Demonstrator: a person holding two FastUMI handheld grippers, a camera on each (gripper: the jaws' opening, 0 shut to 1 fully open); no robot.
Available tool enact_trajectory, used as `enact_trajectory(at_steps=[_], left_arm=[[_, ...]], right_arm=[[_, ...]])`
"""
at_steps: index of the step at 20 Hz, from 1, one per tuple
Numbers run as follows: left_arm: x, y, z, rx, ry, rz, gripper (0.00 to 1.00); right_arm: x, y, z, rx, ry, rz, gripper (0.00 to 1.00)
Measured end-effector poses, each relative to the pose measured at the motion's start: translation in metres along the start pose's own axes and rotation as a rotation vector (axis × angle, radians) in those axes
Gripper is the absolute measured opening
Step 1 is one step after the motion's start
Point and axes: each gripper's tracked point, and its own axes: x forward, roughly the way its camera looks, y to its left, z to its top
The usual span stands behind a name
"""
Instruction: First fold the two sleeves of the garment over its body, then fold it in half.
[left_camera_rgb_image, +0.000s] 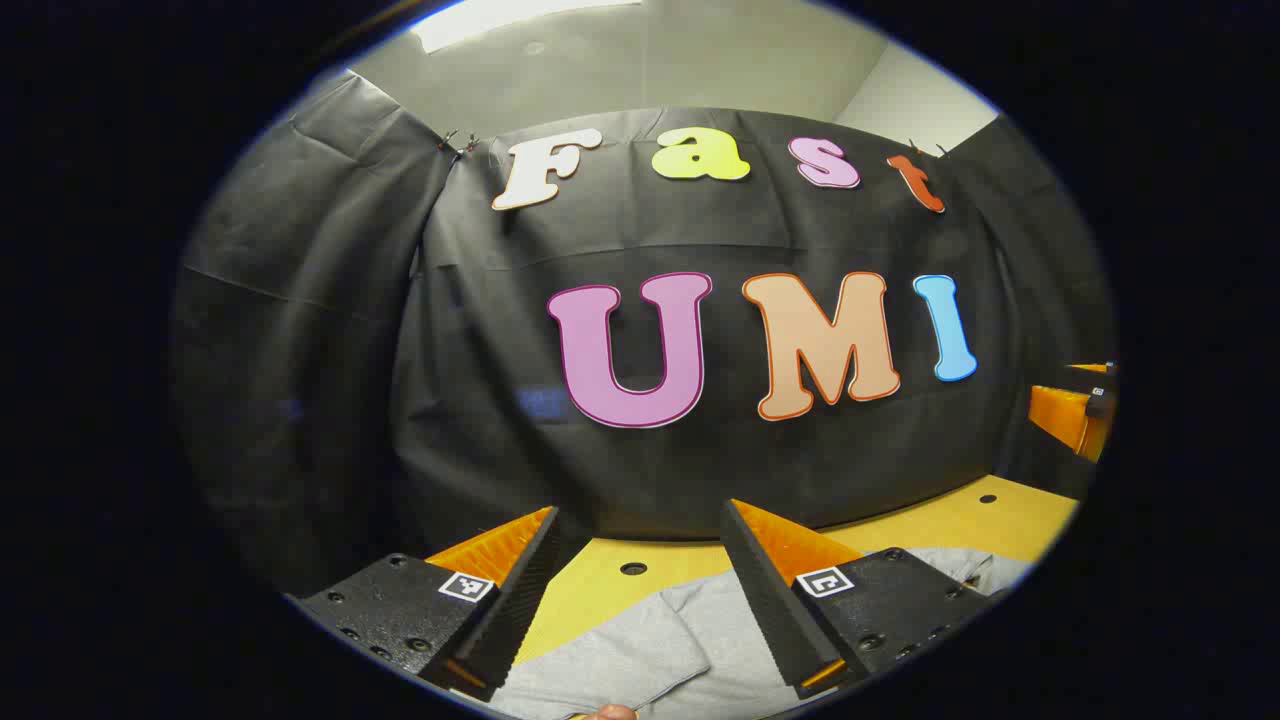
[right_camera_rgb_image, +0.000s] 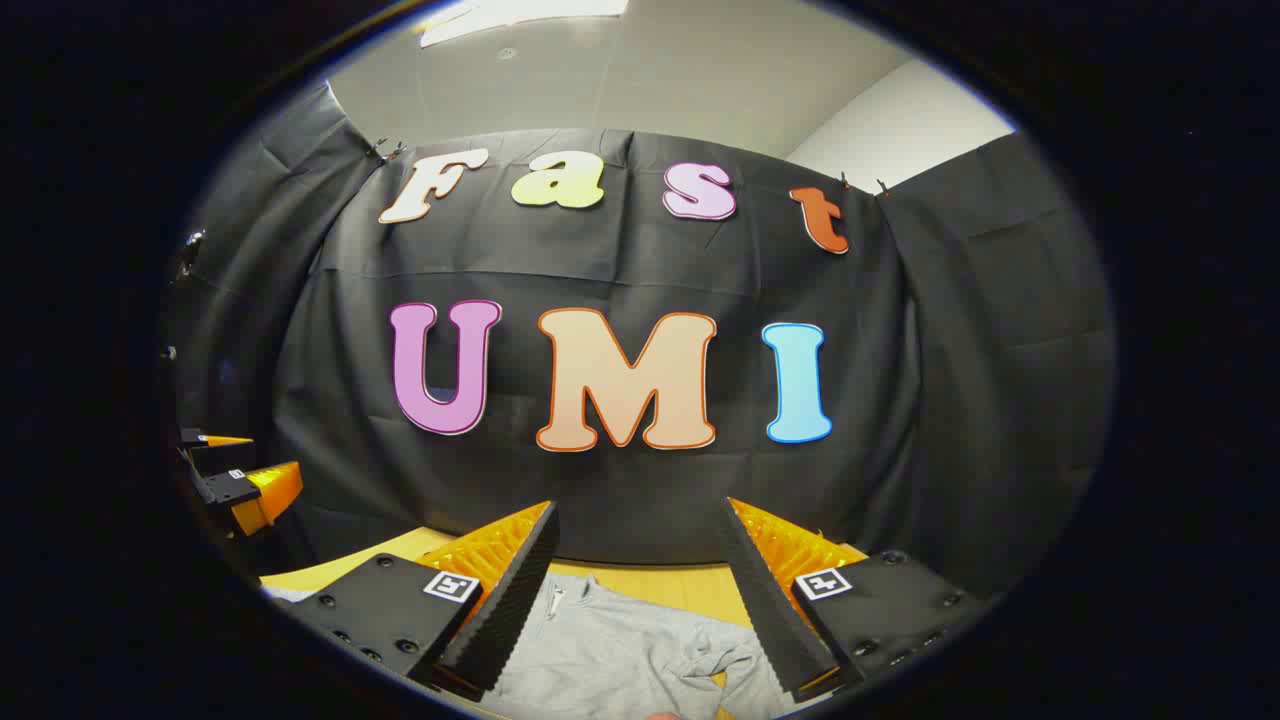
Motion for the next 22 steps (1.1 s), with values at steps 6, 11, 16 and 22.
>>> enact_trajectory(at_steps=[6,11,16,22], left_arm=[[0.002,-0.011,0.004,0.012,-0.012,-0.022,0.94],[0.001,-0.012,0.003,0.002,-0.010,-0.028,0.93],[0.002,-0.009,0.003,-0.004,-0.015,-0.022,0.94],[0.002,-0.005,0.002,-0.007,-0.013,-0.014,0.94]], right_arm=[[0.002,0.001,0.000,0.008,-0.005,0.004,0.99],[0.005,0.004,0.006,0.022,-0.015,0.004,0.99],[0.004,0.009,0.003,0.030,-0.005,0.015,1.00],[0.005,0.012,0.003,0.025,-0.009,0.021,0.99]])
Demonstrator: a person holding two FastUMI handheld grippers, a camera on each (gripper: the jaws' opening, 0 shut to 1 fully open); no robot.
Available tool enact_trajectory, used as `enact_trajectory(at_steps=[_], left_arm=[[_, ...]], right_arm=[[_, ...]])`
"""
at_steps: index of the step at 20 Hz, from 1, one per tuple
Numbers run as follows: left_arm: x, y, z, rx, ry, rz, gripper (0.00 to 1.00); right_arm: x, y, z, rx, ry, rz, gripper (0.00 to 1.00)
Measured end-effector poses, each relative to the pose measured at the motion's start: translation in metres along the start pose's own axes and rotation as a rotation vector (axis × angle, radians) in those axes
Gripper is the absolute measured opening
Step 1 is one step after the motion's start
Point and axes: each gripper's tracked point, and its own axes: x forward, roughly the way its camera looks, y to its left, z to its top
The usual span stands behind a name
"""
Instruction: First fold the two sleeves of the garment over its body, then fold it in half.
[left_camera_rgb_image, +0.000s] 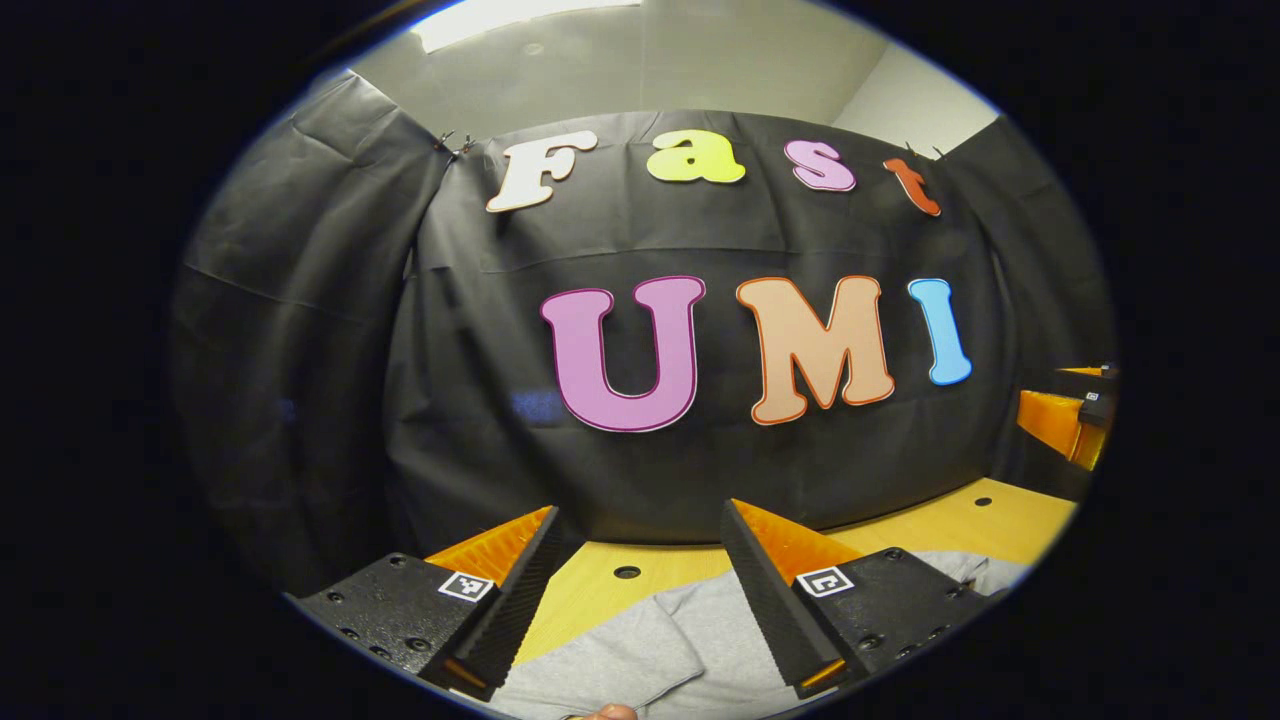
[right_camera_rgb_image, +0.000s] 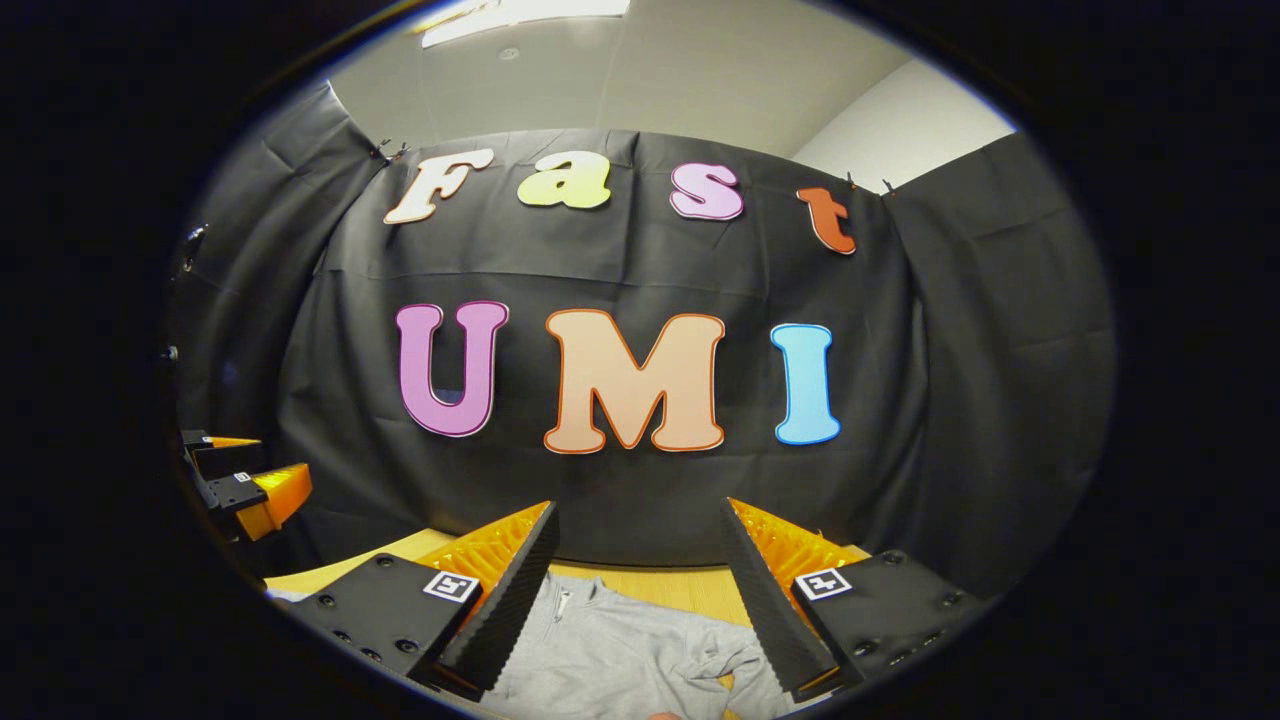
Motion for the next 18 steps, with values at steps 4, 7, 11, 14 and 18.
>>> enact_trajectory(at_steps=[4,7,11,14,18], left_arm=[[0.001,0.002,0.000,0.012,-0.001,0.006,0.94],[0.001,0.004,0.000,0.017,-0.002,0.010,0.94],[0.002,0.001,-0.001,0.024,-0.001,0.007,0.94],[0.003,-0.005,0.000,0.030,-0.004,-0.003,0.93],[0.006,-0.015,0.000,0.023,-0.002,-0.020,0.97]], right_arm=[[0.000,-0.014,-0.006,-0.006,0.022,-0.026,0.99],[0.002,-0.034,-0.010,-0.010,0.034,-0.066,1.00],[-0.001,-0.073,-0.026,-0.021,0.060,-0.149,0.96],[-0.008,-0.102,-0.041,-0.040,0.087,-0.202,0.99],[-0.018,-0.137,-0.063,-0.064,0.137,-0.259,0.99]])
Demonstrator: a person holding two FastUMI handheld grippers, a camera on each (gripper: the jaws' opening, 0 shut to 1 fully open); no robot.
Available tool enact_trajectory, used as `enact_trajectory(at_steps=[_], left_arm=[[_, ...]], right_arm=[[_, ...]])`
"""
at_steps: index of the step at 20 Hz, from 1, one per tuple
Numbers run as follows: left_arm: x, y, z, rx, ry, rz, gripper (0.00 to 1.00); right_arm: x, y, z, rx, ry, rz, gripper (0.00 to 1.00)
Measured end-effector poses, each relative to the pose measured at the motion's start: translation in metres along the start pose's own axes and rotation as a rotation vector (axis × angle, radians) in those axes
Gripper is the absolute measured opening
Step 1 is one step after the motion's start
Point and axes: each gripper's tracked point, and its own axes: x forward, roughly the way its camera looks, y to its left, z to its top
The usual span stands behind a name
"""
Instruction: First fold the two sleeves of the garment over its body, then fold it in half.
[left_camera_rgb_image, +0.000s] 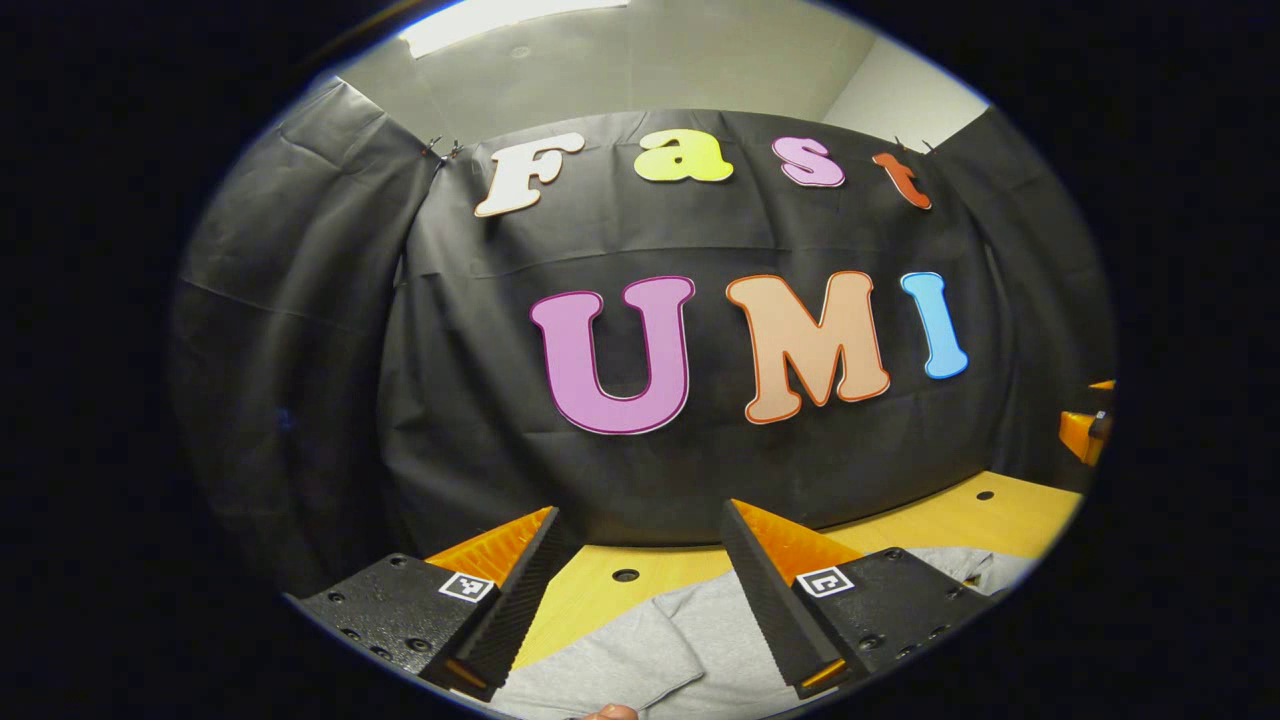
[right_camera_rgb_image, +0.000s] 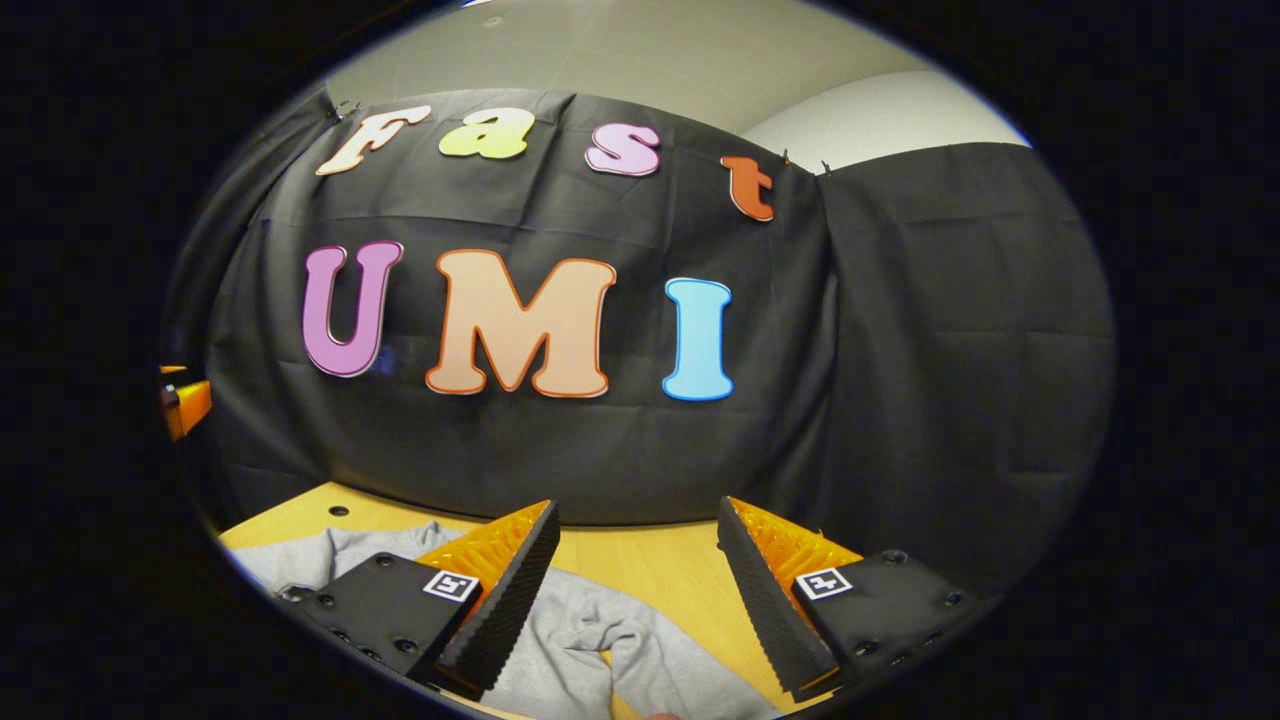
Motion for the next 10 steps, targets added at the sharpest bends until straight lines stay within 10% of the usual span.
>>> enact_trajectory(at_steps=[10], left_arm=[[0.002,-0.010,-0.002,-0.005,0.002,-0.008,0.93]], right_arm=[[-0.018,-0.069,-0.088,-0.056,0.215,-0.044,0.99]])
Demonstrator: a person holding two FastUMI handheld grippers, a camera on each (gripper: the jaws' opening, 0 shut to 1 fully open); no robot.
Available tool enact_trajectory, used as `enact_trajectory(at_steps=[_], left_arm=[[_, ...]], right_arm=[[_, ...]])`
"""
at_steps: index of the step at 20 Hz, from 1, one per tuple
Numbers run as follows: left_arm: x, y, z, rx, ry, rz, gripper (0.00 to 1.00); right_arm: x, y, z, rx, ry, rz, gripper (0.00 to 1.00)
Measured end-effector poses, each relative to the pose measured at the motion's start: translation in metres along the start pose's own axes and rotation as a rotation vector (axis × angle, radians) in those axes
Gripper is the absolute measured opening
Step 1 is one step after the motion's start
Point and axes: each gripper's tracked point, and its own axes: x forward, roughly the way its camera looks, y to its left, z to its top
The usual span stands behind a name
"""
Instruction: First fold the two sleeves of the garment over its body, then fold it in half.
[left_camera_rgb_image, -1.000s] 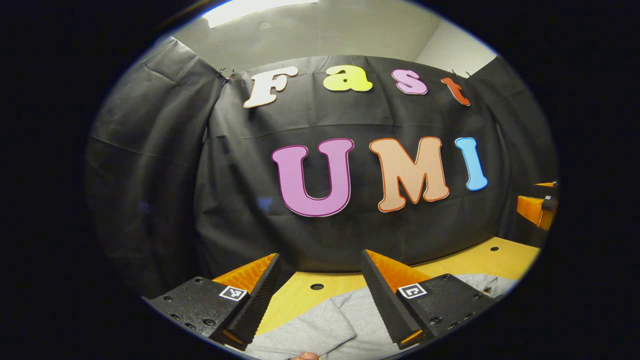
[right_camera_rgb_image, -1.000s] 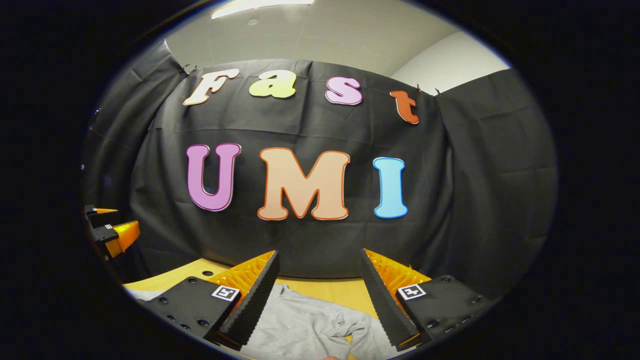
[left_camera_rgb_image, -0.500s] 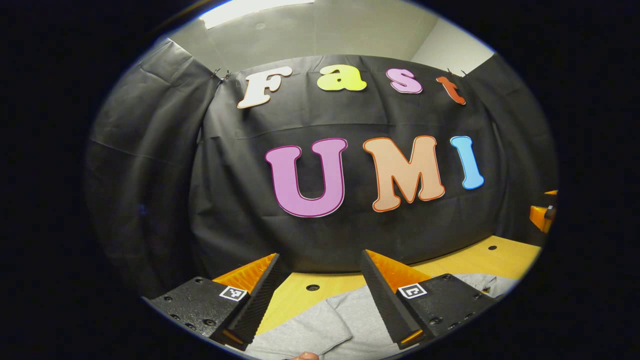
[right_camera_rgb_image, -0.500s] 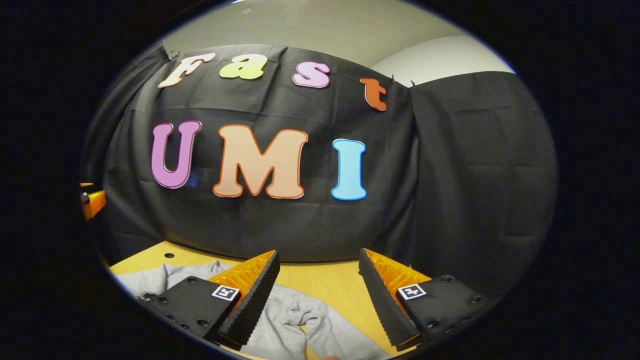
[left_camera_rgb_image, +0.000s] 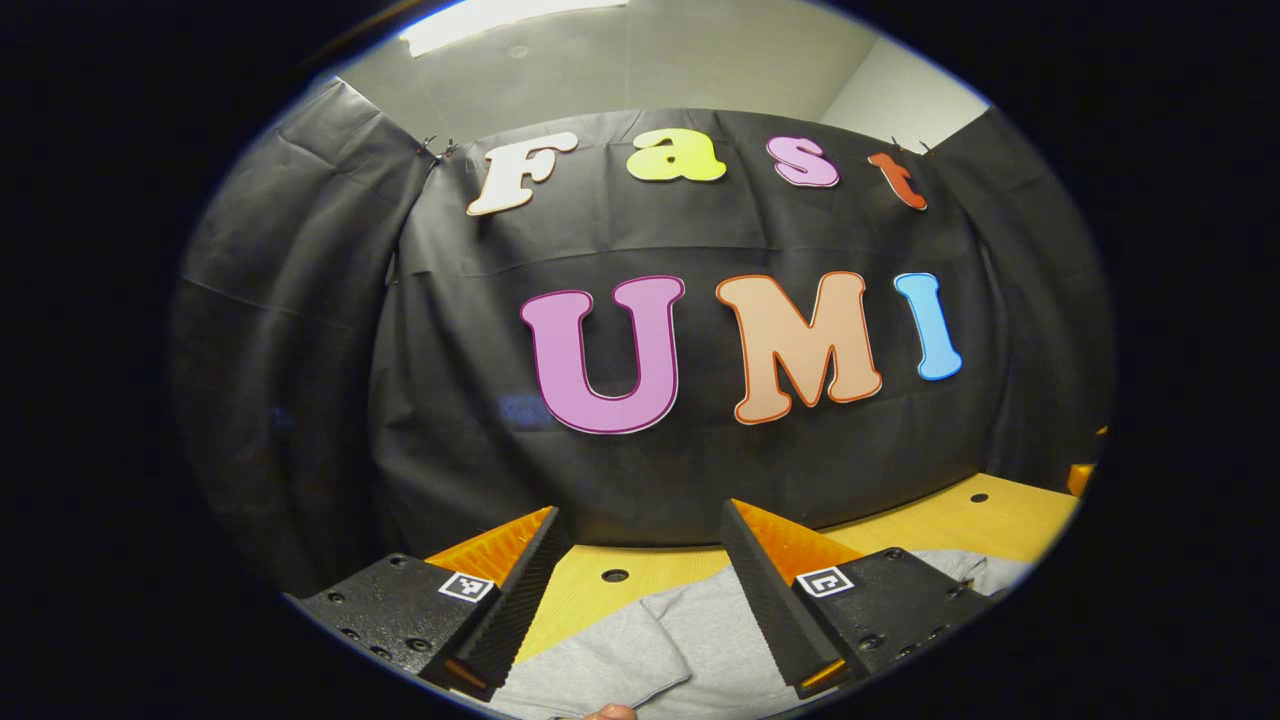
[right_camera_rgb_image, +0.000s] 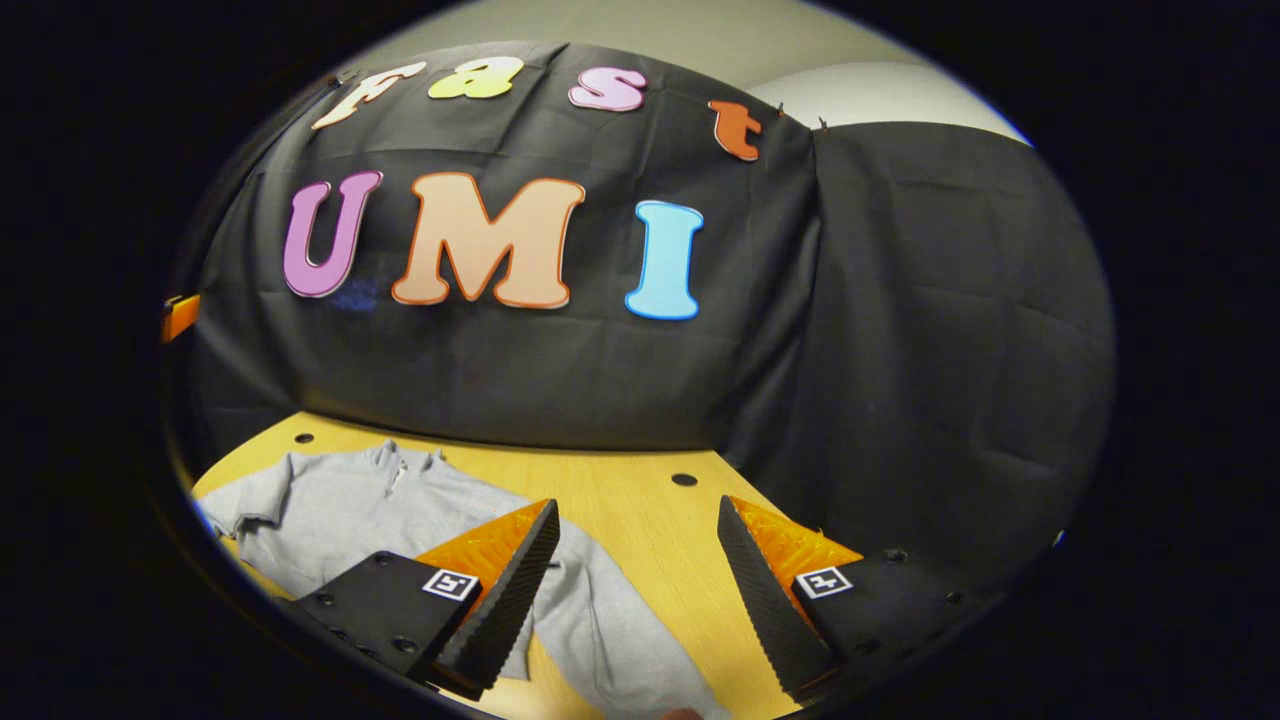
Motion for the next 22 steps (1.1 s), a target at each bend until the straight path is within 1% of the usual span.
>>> enact_trajectory(at_steps=[2,3,4,7,9,14,15,16,17,22], left_arm=[[0.001,-0.002,0.000,0.000,0.000,-0.003,0.94],[0.002,-0.005,-0.002,-0.001,0.003,-0.007,0.97],[0.003,-0.008,-0.003,0.001,0.006,-0.011,0.93],[0.005,-0.013,-0.001,0.006,0.006,-0.022,0.94],[0.007,-0.018,0.000,0.011,0.005,-0.029,0.94],[0.007,-0.024,-0.002,0.015,0.011,-0.036,0.93],[0.007,-0.024,-0.001,0.016,0.013,-0.037,0.97],[0.008,-0.025,-0.001,0.017,0.014,-0.037,0.97],[0.007,-0.025,-0.003,0.018,0.015,-0.037,0.93],[0.006,-0.025,-0.001,0.024,0.013,-0.036,0.93]], right_arm=[[-0.002,-0.013,-0.023,0.016,0.052,-0.013,0.99],[-0.001,-0.019,-0.035,0.022,0.079,-0.023,0.99],[-0.001,-0.026,-0.048,0.031,0.110,-0.034,0.99],[-0.005,-0.039,-0.087,0.053,0.198,-0.053,0.99],[-0.011,-0.045,-0.114,0.041,0.254,-0.060,1.00],[-0.027,-0.051,-0.171,0.027,0.397,-0.046,0.99],[-0.030,-0.051,-0.180,0.033,0.424,-0.044,1.00],[-0.034,-0.052,-0.191,0.042,0.456,-0.042,1.00],[-0.037,-0.051,-0.201,0.055,0.490,-0.037,1.00],[-0.048,-0.046,-0.241,0.086,0.622,-0.017,0.99]])
